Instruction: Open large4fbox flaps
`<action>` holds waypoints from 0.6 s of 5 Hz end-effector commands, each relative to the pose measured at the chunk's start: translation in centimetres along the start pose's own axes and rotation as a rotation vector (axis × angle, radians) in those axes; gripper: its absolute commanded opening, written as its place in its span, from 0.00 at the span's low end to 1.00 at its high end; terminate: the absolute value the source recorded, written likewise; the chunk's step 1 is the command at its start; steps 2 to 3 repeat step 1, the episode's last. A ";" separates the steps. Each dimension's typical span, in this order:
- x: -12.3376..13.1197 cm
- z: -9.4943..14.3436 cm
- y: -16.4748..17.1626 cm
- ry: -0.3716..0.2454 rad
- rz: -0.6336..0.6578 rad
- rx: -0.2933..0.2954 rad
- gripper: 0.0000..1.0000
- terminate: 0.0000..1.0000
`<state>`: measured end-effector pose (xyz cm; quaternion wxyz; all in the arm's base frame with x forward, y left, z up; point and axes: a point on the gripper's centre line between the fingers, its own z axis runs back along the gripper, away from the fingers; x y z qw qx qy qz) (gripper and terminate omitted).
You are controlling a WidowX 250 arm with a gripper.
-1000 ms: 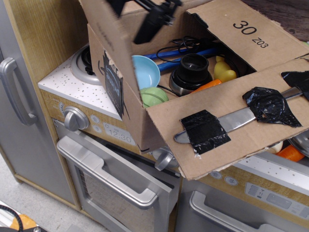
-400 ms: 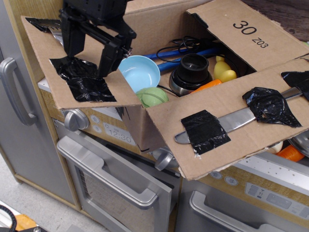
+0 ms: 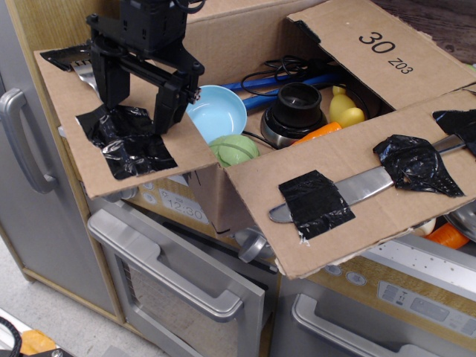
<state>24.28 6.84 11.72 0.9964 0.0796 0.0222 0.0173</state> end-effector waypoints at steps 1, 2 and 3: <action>0.2 0.7 -0.6 -0.034 -0.012 -0.007 1.00 1.00; 0.2 0.7 -0.6 -0.034 -0.012 -0.007 1.00 1.00; 0.2 0.7 -0.6 -0.034 -0.012 -0.007 1.00 1.00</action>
